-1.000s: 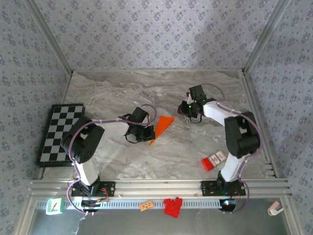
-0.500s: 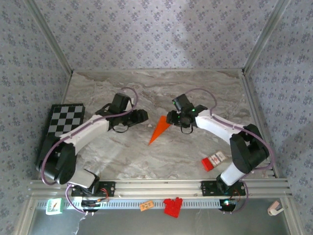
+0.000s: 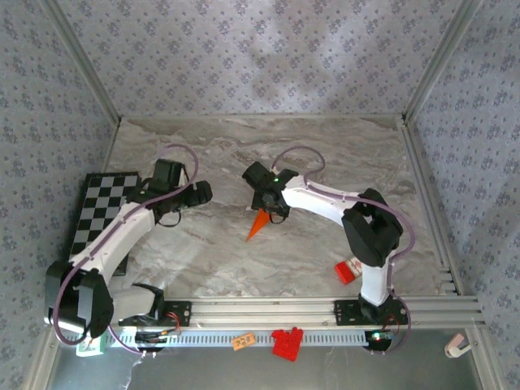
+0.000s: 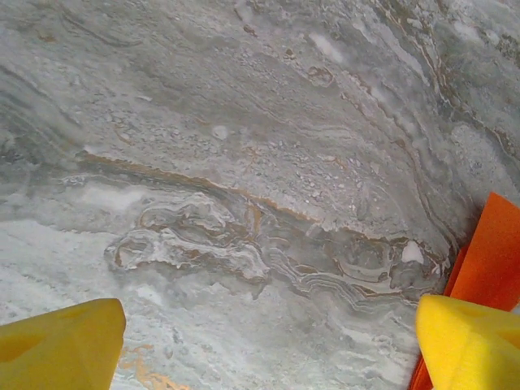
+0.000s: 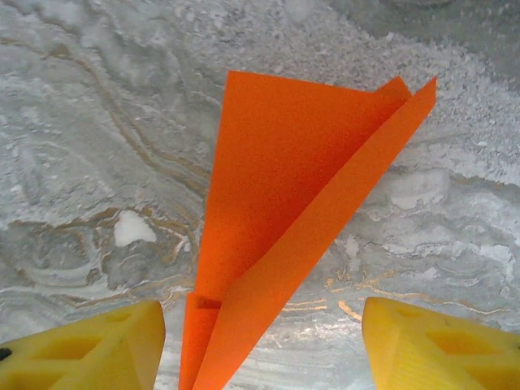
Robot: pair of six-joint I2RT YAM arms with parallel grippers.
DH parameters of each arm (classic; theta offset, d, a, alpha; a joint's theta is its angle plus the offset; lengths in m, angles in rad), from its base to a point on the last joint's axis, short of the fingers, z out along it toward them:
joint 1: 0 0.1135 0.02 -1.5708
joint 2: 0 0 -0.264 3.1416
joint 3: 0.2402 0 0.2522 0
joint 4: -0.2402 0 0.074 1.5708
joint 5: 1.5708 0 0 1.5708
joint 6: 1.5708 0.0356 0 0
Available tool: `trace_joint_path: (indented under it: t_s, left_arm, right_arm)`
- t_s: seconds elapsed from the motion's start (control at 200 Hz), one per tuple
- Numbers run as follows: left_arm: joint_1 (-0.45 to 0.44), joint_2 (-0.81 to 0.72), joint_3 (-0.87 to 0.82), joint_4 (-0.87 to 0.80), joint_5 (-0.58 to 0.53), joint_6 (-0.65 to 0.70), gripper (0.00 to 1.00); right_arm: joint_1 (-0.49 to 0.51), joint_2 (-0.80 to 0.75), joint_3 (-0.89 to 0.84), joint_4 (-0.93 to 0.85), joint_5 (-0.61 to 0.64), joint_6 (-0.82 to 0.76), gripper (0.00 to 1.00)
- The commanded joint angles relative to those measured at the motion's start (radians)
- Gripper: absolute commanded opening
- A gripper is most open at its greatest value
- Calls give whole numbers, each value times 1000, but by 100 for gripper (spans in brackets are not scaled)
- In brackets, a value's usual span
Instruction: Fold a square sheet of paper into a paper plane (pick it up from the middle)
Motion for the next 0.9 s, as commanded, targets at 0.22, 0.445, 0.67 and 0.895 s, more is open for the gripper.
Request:
trace_joint_path:
  t_s: [0.22, 0.445, 0.67, 0.895]
  left_arm:
    - [5, -20, -33, -6, -5, 39, 100]
    - [7, -18, -34, -4, 1, 37, 100]
    - [7, -8, -33, -2, 10, 34, 100]
    - [10, -8, -30, 5, 31, 20, 100]
  right_arm:
    - [0, 108, 73, -119, 8, 152, 60]
    - [4, 75, 43, -128, 57, 205, 50]
    - [3, 77, 33, -114, 44, 204, 38]
    - [0, 73, 29, -104, 44, 195, 21]
